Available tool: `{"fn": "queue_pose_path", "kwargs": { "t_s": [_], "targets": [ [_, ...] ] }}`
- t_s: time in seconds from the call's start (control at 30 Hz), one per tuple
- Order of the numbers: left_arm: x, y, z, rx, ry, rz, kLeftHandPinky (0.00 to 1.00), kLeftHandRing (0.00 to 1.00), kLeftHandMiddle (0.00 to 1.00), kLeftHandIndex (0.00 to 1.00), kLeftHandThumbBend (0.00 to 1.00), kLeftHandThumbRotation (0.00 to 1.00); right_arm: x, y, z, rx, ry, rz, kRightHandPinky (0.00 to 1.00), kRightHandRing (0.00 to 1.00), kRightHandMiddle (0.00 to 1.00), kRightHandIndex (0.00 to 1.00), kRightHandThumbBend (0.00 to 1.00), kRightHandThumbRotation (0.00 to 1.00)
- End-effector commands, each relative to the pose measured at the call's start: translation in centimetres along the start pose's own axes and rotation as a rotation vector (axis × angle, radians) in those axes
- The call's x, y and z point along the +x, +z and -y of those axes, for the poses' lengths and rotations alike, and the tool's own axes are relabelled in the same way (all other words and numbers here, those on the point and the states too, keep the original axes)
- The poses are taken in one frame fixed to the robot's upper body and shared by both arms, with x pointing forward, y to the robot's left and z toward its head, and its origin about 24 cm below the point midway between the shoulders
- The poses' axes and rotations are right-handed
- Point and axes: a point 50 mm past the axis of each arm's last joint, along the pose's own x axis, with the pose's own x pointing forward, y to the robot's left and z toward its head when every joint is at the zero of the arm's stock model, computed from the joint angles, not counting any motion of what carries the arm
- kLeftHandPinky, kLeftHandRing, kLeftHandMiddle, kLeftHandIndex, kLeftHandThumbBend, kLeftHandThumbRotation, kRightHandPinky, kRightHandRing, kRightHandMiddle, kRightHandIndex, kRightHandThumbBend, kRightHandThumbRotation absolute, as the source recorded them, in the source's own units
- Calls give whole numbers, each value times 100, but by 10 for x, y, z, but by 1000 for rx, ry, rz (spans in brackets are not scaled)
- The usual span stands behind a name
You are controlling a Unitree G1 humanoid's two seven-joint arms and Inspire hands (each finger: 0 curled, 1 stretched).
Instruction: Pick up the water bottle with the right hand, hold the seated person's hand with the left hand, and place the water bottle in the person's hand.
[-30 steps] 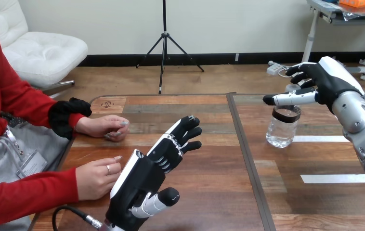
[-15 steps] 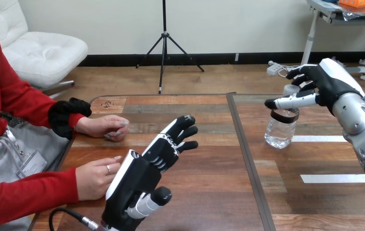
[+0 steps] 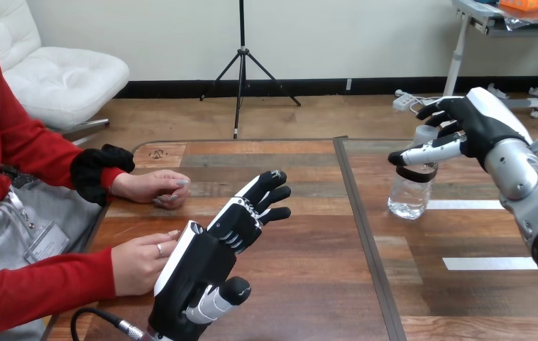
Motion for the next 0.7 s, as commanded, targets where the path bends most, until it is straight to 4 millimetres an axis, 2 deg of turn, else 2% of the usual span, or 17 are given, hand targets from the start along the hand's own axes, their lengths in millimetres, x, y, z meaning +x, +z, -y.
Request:
{"fn": "queue_pose_path", "kwargs": {
  "t_s": [0.0,0.53,0.67],
  "targets": [
    [10,5,3,8,23,69,82,90,93,90,100,81,5,21,12,20,-44,58,61,70,74,72,96,18],
    [10,8,1,-2,41,108,81,90,92,87,99,80,4,18,9,61,-31,65,59,67,70,67,92,3],
    [10,9,1,5,35,122,82,90,92,87,98,80,3,15,8,76,-38,60,55,62,65,64,92,1]
  ]
}}
